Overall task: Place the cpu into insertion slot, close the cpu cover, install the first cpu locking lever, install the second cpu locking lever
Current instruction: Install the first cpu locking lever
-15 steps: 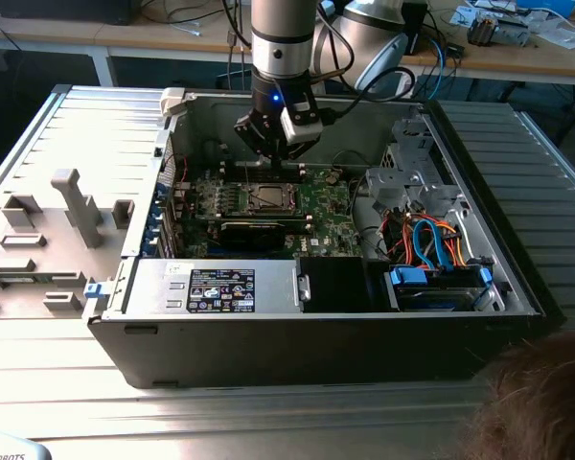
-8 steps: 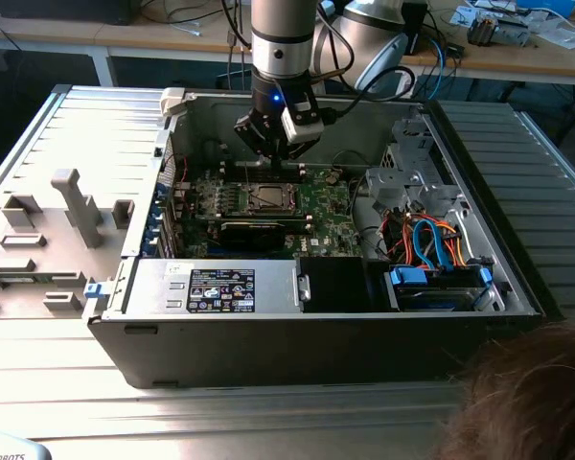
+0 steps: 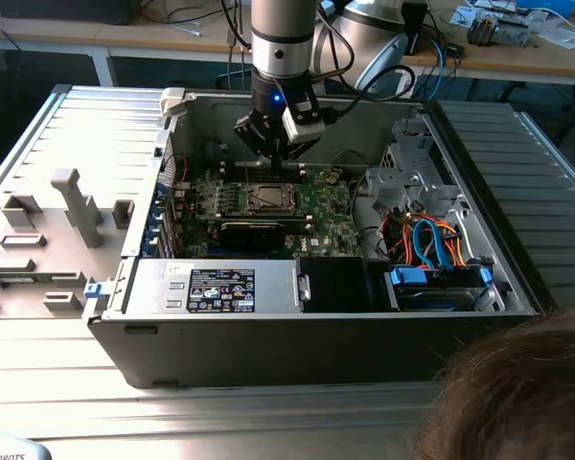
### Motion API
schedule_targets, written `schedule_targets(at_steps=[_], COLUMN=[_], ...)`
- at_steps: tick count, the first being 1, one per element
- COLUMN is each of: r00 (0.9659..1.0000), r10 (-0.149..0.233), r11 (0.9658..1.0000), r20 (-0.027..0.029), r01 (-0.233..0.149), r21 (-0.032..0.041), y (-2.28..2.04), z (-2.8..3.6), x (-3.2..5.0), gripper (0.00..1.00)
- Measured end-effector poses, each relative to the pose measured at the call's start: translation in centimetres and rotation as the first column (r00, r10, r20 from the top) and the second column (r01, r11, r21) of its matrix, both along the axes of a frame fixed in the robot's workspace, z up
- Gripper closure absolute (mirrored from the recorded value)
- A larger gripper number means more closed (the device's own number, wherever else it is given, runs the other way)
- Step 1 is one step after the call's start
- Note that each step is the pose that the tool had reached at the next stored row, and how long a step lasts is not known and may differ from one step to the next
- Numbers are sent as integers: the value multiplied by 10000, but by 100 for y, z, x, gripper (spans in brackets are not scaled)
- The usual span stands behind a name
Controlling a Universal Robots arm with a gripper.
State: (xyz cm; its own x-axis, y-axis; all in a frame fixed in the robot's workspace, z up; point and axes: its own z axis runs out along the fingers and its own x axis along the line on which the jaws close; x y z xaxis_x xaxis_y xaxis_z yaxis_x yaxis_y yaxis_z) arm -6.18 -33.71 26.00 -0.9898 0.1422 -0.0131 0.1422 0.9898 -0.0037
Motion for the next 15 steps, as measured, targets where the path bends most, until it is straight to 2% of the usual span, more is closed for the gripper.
schedule_targets(at_steps=[15], r00=[9996], r10=[288], r11=[9996], r20=[1], r01=[-288], r21=[0], y=[0], z=[0], x=[0], gripper=[89])
